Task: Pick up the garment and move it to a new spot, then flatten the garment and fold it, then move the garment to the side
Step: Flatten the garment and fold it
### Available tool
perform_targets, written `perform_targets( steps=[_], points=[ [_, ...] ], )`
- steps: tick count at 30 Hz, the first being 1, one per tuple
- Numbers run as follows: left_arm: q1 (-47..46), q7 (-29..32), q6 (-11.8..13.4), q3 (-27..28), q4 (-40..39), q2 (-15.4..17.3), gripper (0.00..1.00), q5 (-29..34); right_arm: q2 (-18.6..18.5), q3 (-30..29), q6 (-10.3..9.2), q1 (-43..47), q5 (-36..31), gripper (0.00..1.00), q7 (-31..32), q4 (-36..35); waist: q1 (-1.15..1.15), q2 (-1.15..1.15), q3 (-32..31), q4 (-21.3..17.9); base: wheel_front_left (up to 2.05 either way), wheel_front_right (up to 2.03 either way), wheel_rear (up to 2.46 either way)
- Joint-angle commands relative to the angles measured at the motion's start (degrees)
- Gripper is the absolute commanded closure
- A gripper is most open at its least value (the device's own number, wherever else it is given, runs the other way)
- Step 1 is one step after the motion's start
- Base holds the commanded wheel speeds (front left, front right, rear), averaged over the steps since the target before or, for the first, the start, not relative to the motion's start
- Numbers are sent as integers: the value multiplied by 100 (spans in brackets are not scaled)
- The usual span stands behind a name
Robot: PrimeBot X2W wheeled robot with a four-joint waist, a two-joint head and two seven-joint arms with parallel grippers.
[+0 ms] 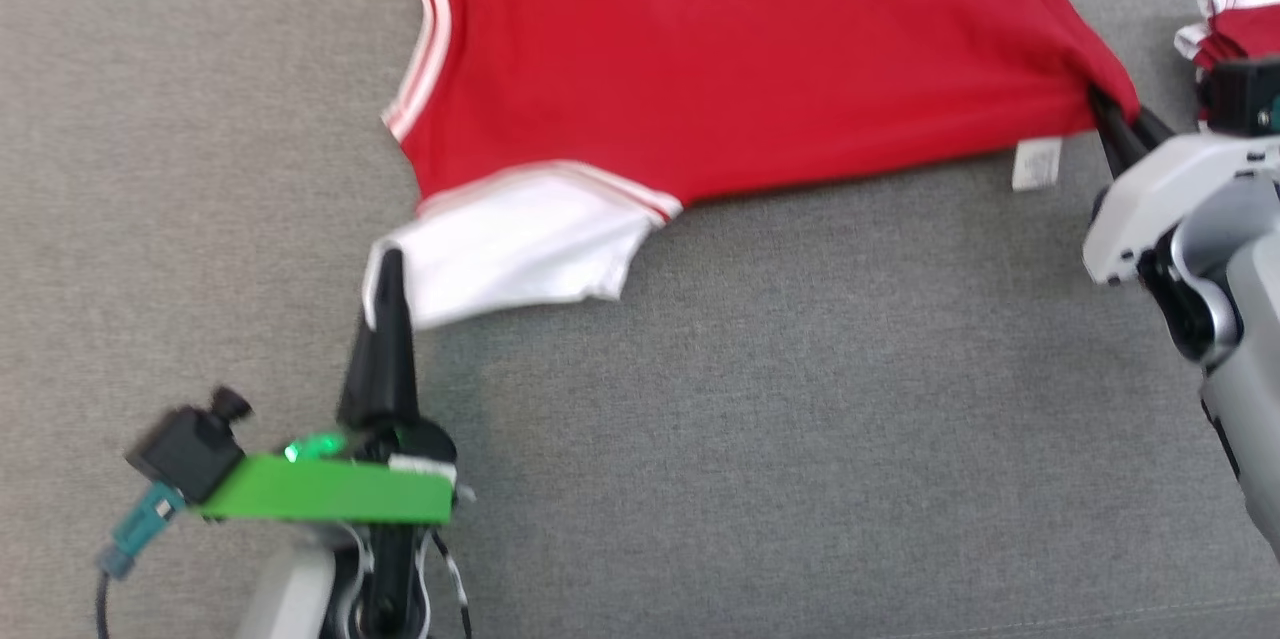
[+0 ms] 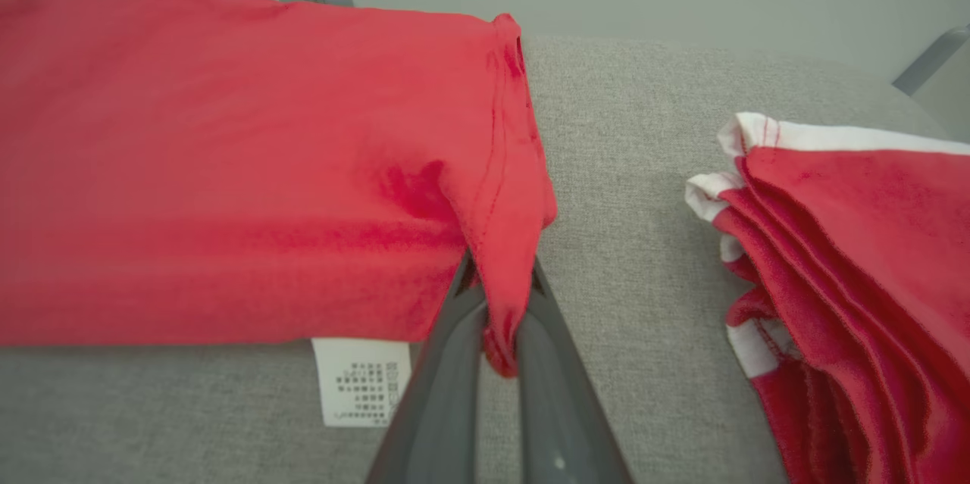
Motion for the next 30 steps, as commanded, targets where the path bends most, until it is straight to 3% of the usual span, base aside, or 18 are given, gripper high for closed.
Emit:
perform_targets(
  steps=[1, 9, 16, 27, 30],
  points=[
    [263, -14, -28, -105, -22, 108, 100, -210, -56, -80, -13, 270, 15, 100, 101, -90, 0, 0, -476, 239, 0, 0, 0],
    [1170, 89, -29, -698, 59, 683, 100, -1064, -63, -554, -14, 1468, -180, 100, 895, -440, 0, 0, -936, 482, 0, 0, 0],
    [1497, 524, -29, -1039, 274, 1061, 100, -1485, 74, -1098, -14, 2689, -373, 100, 1517, -1316, 0, 0, -1159, 646, 0, 0, 0],
    [2116, 1383, -26, -1303, -46, 1635, 100, -2070, 782, -2125, -14, 4304, -802, 100, 2225, -2568, 0, 0, -1250, 646, 0, 0, 0],
    [2234, 1557, 153, -1324, -176, 1787, 100, -2108, 996, -2275, -14, 4643, -858, 100, 2489, -2909, 0, 0, -1256, 622, 0, 0, 0]
  ],
)
